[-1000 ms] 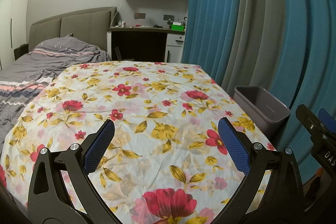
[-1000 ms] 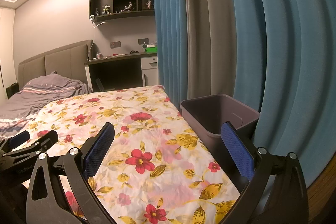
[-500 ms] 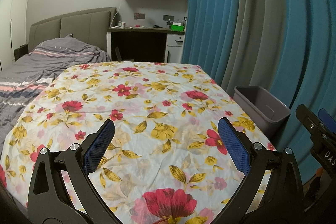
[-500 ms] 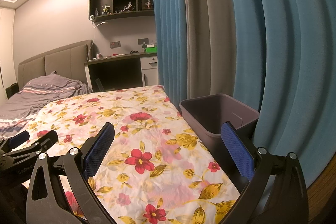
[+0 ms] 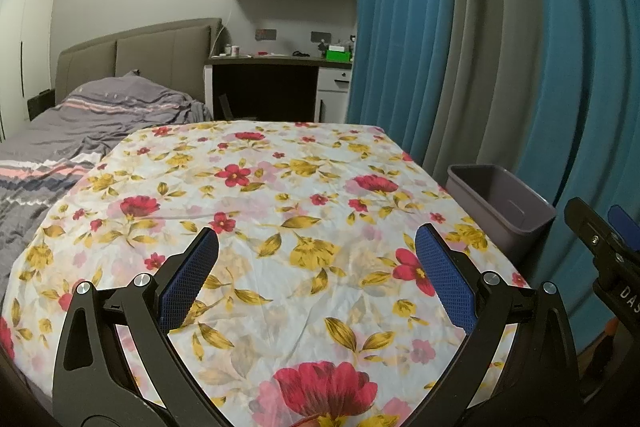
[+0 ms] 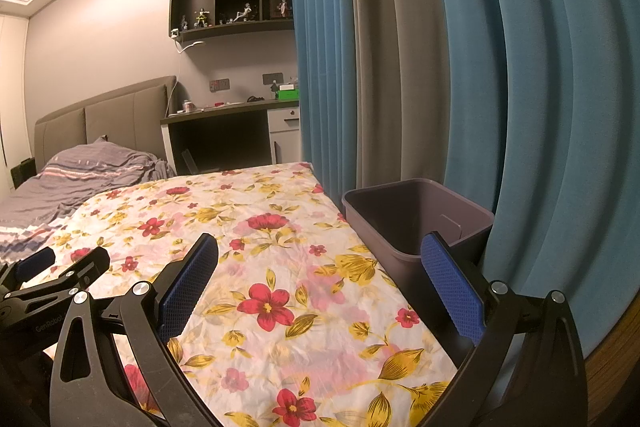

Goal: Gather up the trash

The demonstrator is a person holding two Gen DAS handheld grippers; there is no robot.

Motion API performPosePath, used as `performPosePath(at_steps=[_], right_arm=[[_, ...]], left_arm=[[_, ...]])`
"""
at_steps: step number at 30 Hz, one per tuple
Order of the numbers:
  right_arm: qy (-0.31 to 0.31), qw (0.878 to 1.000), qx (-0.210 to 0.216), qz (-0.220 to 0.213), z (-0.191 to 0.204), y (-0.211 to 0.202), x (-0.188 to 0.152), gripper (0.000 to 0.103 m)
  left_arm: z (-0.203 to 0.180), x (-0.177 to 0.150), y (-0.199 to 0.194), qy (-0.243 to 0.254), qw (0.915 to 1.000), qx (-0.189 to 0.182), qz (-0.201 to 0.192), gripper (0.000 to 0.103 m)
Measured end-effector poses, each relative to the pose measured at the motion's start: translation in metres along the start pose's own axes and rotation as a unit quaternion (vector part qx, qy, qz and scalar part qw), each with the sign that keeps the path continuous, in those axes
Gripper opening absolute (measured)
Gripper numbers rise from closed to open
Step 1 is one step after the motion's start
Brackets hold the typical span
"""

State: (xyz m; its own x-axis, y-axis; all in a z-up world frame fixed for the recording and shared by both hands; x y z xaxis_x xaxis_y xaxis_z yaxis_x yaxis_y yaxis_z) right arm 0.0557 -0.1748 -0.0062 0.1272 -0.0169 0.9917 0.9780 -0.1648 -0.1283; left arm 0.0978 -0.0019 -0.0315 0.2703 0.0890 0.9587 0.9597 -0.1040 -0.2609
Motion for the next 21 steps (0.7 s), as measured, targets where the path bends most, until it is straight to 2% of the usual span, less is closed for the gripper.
performPosePath(at_steps=[9, 19, 21], right_arm=[[0.000, 1.000, 0.000, 0.000, -0.002, 0.000, 0.000, 0.097], [0.002, 1.000, -0.001, 0.001, -0.002, -0.001, 0.001, 0.097], [0.002, 1.000, -0.001, 0.000, -0.003, 0.000, 0.001, 0.097]], left_arm=[[0.000, -0.001, 0.002, 0.006, 1.0000, -0.001, 0.000, 0.097], [-0.008, -0.003, 0.000, 0.008, 0.9995, -0.032, -0.002, 0.097], [-0.010, -0.003, -0.002, 0.014, 0.9992, -0.036, -0.007, 0.094]])
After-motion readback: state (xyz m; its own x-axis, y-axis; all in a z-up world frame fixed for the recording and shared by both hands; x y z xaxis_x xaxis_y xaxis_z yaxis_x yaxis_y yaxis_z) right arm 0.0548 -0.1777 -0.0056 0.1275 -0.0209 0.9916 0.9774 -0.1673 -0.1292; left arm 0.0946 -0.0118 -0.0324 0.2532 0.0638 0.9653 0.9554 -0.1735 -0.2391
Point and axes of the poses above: each gripper's, at about its wrist camera, not at the fingertips, and y roughly the way its jaws point, z to its left, x to its top, the point moved 9 cm from there along y, roughly the way its jaws point, and after that the axes turned 11 degrees about -z, right-handed, at the moved point
